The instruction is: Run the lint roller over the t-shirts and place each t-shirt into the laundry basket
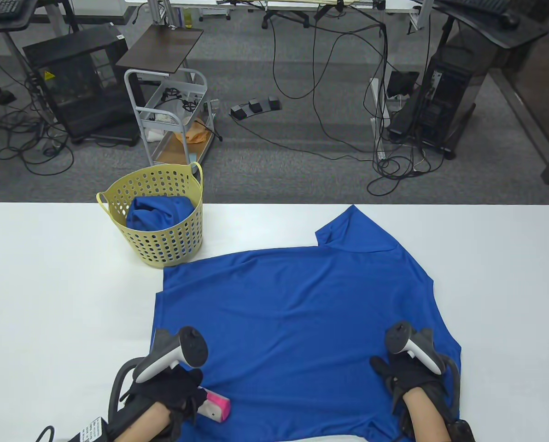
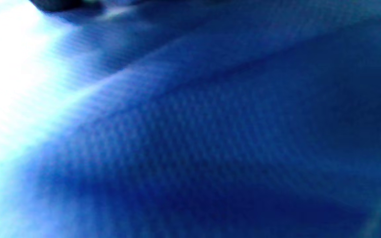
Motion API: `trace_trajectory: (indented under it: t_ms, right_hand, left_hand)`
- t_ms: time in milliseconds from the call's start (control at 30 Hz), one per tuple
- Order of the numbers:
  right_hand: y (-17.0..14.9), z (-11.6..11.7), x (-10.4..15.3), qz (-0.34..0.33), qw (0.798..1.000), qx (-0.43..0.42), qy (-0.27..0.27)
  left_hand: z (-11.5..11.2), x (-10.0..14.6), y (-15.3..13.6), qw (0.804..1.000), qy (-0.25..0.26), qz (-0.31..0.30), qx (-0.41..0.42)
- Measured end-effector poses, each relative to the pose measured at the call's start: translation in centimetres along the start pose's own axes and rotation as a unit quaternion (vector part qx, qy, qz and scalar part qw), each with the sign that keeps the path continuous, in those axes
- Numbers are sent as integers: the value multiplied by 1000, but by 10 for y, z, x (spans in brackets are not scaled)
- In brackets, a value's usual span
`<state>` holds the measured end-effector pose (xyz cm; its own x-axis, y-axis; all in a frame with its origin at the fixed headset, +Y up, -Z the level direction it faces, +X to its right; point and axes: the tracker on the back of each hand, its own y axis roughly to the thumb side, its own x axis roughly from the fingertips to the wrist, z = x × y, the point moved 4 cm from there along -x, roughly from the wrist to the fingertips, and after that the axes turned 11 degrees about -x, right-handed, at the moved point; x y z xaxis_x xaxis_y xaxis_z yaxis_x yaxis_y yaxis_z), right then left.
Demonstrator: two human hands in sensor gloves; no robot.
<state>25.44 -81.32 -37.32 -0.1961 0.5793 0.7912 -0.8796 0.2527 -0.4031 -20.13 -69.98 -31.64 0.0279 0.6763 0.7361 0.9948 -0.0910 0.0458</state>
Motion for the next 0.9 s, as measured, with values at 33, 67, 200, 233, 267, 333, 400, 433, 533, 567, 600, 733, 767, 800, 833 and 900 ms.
trace_trajectory:
  t_ms: [33, 67, 200, 233, 267, 333, 400, 433, 533, 567, 600, 733, 767, 800, 833, 900]
  right_hand:
    - [1, 1, 0, 0, 1000, 1, 0]
    - [1, 0, 0, 0, 1000, 4, -3]
    - [0, -1, 0, 0, 1000, -7, 4]
    - [-1, -1, 0, 0, 1000, -7, 4]
    - [-1, -1, 0, 0, 1000, -6, 3]
    - [-1, -1, 0, 0, 1000, -4, 3]
    - [-1, -1, 0, -2, 1000, -5, 3]
    - [-1, -1, 0, -3, 1000, -6, 5]
    - [-1, -1, -1, -3, 1000, -7, 10]
    - [-1, -1, 0, -2, 1000, -7, 12]
    - [-1, -1, 0, -2, 1000, -7, 12]
    - [-1, -1, -1, -4, 1000, -6, 14]
    - [-1, -1, -1, -4, 1000, -7, 12]
    - [-1, -1, -1, -5, 1000, -7, 11]
    - [-1, -1, -1, -4, 1000, -7, 11]
    - [-2, -1, -1, 1, 1000, -7, 8]
  left_hand:
    - [5, -6, 1, 1000, 6, 8, 2]
    - [13, -12, 2, 1000, 15, 15, 6]
    - [42, -39, 8, 999, 25, 30, 30]
    - [50, -47, 8, 998, 26, 30, 41]
    - [56, -52, 8, 998, 25, 29, 55]
    - [69, -66, 6, 996, 16, 23, 88]
    - [79, -75, 3, 994, 15, 25, 106]
    - [84, -77, 0, 992, 8, 22, 120]
    - [91, -77, -3, 990, -7, 4, 144]
    - [93, -76, -5, 990, -3, 3, 143]
    - [95, -75, -7, 990, 6, 7, 142]
    - [107, -76, -11, 990, 53, 34, 128]
    - [108, -80, -10, 988, 65, 42, 131]
    - [107, -85, -8, 989, 67, 59, 118]
    - [105, -91, -5, 991, 58, 69, 100]
    - [102, -104, 1, 993, 49, 83, 66]
